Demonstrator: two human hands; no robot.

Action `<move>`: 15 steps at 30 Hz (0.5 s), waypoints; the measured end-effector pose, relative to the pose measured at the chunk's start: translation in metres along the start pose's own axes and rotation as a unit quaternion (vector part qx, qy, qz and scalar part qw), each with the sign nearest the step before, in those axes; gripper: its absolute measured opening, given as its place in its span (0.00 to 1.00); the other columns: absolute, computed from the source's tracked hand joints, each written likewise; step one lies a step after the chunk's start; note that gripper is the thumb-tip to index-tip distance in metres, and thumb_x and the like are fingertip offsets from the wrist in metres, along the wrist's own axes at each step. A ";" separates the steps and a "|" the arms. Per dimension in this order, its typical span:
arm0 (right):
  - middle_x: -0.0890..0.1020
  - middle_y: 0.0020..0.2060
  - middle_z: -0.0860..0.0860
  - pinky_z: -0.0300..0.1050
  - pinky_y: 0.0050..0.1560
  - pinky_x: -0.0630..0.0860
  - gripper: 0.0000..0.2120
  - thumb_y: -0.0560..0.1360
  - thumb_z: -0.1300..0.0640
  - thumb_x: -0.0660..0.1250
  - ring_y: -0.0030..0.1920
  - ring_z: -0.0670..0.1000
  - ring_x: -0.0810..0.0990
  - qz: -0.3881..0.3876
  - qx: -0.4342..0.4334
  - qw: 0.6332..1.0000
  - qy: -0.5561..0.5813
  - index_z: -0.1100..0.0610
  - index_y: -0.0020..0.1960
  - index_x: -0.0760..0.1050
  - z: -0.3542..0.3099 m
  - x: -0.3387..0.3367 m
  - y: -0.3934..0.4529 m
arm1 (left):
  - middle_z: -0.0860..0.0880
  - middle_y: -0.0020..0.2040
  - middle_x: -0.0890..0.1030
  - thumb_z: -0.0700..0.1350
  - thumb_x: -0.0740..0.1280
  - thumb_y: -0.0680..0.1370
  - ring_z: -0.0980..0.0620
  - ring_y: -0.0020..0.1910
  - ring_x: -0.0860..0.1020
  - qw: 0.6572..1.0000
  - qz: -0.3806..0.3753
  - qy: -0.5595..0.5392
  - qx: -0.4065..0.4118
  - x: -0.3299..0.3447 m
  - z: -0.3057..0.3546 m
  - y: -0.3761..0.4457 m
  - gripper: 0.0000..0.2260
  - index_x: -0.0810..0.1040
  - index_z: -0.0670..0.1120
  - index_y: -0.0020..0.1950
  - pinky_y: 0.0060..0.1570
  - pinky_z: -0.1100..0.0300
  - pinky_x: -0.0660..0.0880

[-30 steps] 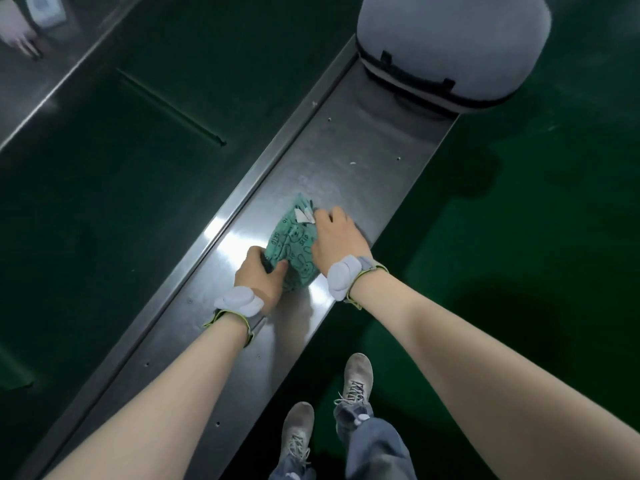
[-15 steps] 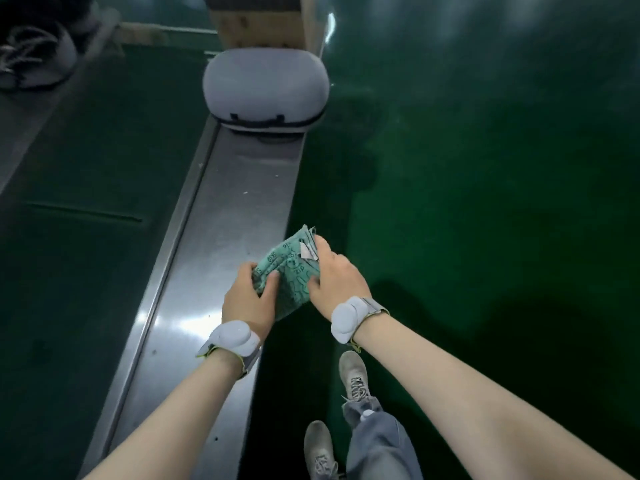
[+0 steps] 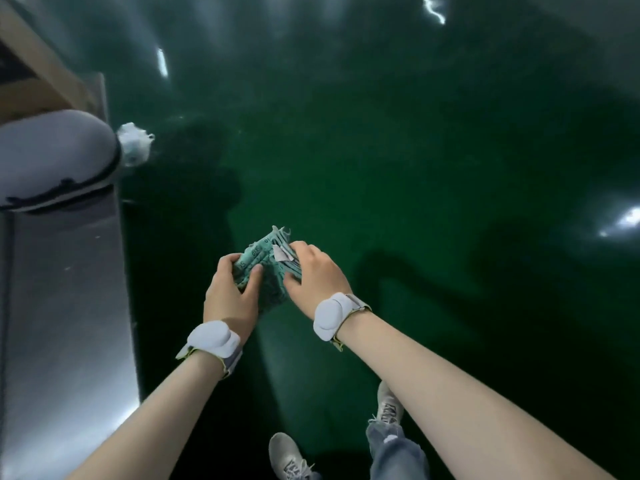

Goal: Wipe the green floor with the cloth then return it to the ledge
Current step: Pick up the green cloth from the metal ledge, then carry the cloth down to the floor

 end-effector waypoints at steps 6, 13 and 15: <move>0.79 0.47 0.52 0.48 0.40 0.73 0.13 0.77 0.48 0.68 0.46 0.57 0.77 0.025 0.071 0.997 -0.006 0.54 0.55 0.70 0.127 -0.046 -0.017 | 0.54 0.53 0.82 0.57 0.71 0.78 0.52 0.50 0.81 0.996 -0.090 0.009 0.025 0.127 0.054 -0.011 0.15 0.72 0.56 0.61 0.50 0.53 0.79; 0.78 0.43 0.51 0.45 0.35 0.63 0.10 0.77 0.52 0.66 0.41 0.58 0.76 -0.001 0.126 0.992 -0.028 0.53 0.50 0.65 0.239 -0.083 -0.038 | 0.56 0.50 0.82 0.55 0.69 0.80 0.51 0.47 0.81 0.989 -0.139 0.050 -0.005 0.238 0.082 -0.031 0.09 0.71 0.59 0.57 0.48 0.53 0.79; 0.78 0.42 0.51 0.45 0.34 0.63 0.11 0.76 0.53 0.66 0.40 0.57 0.75 -0.008 0.136 0.990 -0.035 0.52 0.48 0.63 0.270 -0.096 -0.038 | 0.53 0.50 0.83 0.56 0.67 0.80 0.55 0.44 0.81 0.988 -0.148 0.046 -0.010 0.262 0.093 -0.031 0.07 0.72 0.59 0.55 0.44 0.53 0.80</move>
Point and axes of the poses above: each hand's wrist, its own y-axis towards the middle knuckle, its own x-axis out of the palm, z = x × y, the point moved 5 cm from there along y, towards the middle knuckle
